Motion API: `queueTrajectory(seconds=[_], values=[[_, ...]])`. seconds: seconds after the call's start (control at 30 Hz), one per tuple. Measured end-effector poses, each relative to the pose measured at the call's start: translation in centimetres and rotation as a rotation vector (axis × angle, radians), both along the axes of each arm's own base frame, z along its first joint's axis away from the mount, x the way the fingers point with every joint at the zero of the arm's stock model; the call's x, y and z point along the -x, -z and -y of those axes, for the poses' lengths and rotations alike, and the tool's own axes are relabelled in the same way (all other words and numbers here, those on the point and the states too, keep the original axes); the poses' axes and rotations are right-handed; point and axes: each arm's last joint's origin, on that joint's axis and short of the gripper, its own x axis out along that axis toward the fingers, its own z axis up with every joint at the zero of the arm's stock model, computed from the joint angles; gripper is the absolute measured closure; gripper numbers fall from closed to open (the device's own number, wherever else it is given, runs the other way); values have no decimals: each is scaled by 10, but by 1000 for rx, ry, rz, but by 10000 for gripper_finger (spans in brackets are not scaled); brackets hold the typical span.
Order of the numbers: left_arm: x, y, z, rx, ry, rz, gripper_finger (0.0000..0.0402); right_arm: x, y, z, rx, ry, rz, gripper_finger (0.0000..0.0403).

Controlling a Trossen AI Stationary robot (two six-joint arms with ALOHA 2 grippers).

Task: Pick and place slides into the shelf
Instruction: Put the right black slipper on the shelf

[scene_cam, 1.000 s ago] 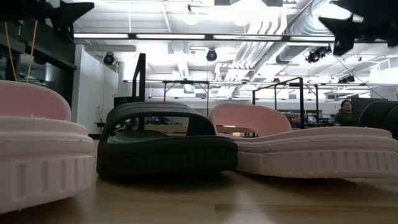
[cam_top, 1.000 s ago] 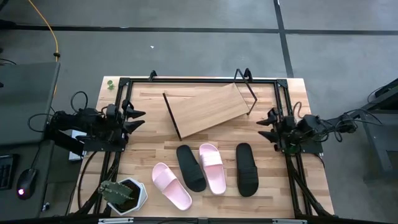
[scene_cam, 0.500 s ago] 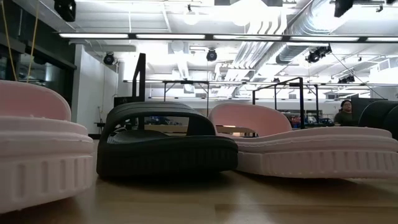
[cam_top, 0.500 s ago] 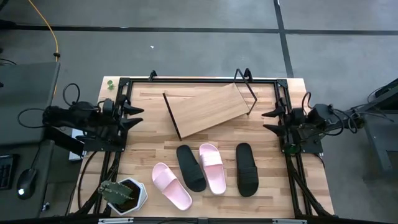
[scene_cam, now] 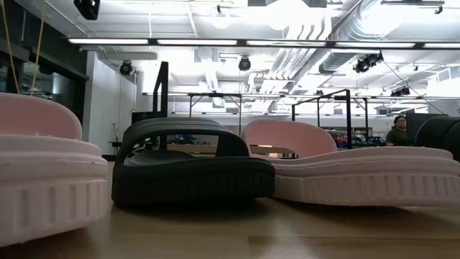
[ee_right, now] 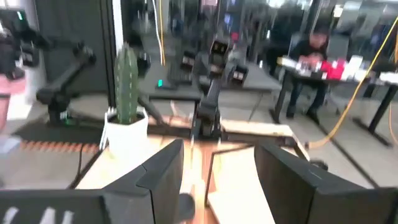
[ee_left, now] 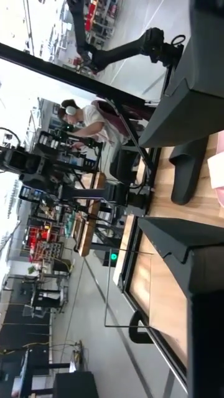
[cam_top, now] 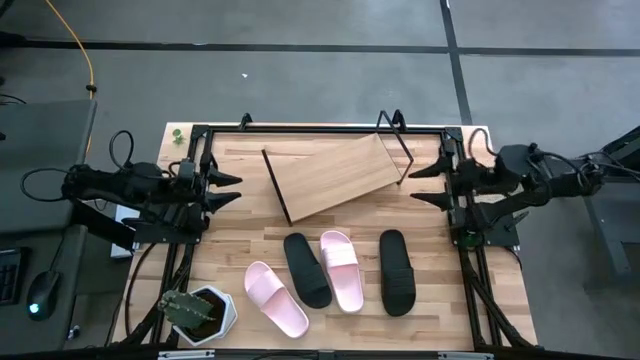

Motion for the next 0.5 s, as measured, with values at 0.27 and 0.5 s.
queueTrajectory(seconds=[0.27, 0.5], values=[[1, -1, 0, -3, 0, 6, 224, -27, -33, -6, -1, 12, -221, 215], [1, 0, 0, -10, -1, 1, 224, -41, -51, -23, -23, -23, -418, 215]])
